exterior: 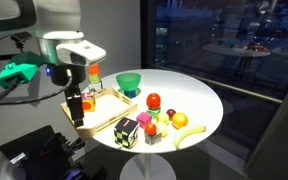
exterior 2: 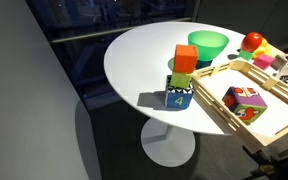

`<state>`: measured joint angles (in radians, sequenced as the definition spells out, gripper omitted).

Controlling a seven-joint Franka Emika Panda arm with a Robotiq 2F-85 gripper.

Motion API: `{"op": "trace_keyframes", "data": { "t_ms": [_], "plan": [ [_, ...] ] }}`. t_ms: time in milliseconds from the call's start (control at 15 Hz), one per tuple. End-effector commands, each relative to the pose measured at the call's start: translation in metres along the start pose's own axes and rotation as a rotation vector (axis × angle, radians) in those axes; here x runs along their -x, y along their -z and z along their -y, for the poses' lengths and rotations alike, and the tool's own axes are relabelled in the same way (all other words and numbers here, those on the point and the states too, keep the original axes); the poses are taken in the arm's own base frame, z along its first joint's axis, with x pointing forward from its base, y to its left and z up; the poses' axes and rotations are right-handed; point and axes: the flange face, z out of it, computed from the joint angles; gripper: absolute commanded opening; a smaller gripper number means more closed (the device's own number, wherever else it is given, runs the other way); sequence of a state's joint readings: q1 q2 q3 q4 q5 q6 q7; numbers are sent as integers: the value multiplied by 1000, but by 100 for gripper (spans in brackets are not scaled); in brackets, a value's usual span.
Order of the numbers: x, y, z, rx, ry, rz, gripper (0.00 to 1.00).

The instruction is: Put the white and black box onto the tray

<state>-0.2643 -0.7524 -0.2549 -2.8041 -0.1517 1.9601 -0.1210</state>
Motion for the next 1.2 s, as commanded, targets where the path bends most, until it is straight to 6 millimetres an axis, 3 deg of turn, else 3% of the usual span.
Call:
{"op": "trace_keyframes", "data": {
  "t_ms": [0,467,1133],
  "plan": [
    [-3,6,8,14,26,-21,100],
    [-36,14,24,50,99,-91,100],
    [-89,-25,13,99,177,-126,100]
  ]
}}
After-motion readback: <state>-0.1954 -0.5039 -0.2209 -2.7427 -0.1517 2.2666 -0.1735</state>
